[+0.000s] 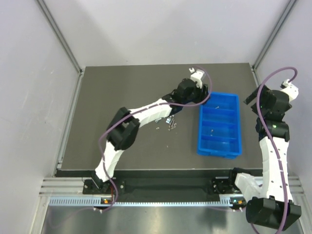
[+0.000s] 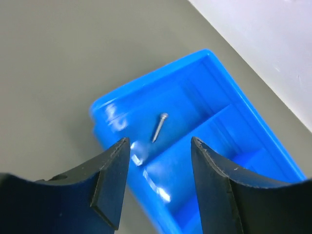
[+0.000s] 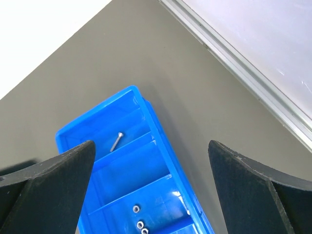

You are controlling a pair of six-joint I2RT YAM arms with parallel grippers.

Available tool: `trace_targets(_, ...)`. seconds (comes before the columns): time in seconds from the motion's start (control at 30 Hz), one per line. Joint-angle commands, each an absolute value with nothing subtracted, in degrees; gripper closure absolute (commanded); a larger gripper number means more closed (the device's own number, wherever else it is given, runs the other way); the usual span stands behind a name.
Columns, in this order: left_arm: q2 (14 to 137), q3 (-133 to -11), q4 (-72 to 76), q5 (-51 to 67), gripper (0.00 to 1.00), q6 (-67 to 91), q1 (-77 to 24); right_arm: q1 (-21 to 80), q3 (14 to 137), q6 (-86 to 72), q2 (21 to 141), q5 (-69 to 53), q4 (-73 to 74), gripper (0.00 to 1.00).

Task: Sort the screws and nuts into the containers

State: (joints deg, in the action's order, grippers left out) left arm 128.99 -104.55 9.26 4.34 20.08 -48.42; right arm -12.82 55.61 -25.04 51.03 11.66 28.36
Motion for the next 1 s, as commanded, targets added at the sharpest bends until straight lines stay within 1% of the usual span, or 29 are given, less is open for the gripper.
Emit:
trace_targets(0.0,112.46,-96.02,5.91,-4.11,0.42,22.15,-47.73,-13.18,56.34,-23.82,49.13,10.99,26.63,0.0)
trace_targets(0.1,104.87,-88.08,-2.52,-11.14,0.42,21.88,-46.67,-13.1,55.47,-23.82,48.87,10.64,26.72,0.0)
trace_targets(0.13,103.64,-86.85,-7.16,-12.38,0.42,22.23,-46.5,-13.1,55.29,-23.73,48.87,10.37,26.72,0.0)
trace_targets(0.2,101.7,-84.39,-10.79,-12.83,0.42,21.54,-46.06,-13.18,54.67,-23.91,49.13,10.02,26.54,0.0)
trace_targets(0.4,104.32,-84.19,-20.11,-14.32,0.44,18.46,-45.88,-13.18,53.35,-24.26,50.27,7.3,26.63,0.0)
trace_targets(0.47,105.03,-84.11,-20.65,-15.12,0.44,14.69,-45.88,-13.1,53.44,-23.91,50.88,5.98,27.41,0.0)
trace_targets(0.63,106.69,-82.35,-14.86,-12.31,0.43,4.5,-43.51,-13.18,53.61,-23.47,52.21,5.27,28.65,0.0)
trace_targets(0.73,110.29,-85.25,-17.21,-8.19,0.41,3.61,-41.05,-13.1,53.18,-23.47,51.94,5.8,28.83,0.0)
trace_targets(0.8,112.76,-86.75,-18.89,-4.76,0.38,2.38,-40.17,-13.18,53.0,-23.29,51.59,6.41,28.83,0.0)
trace_targets(0.97,114.6,-84.38,-16.1,-4.83,0.37,-0.88,-39.9,-13.18,52.65,-22.68,51.5,8.52,28.83,0.0)
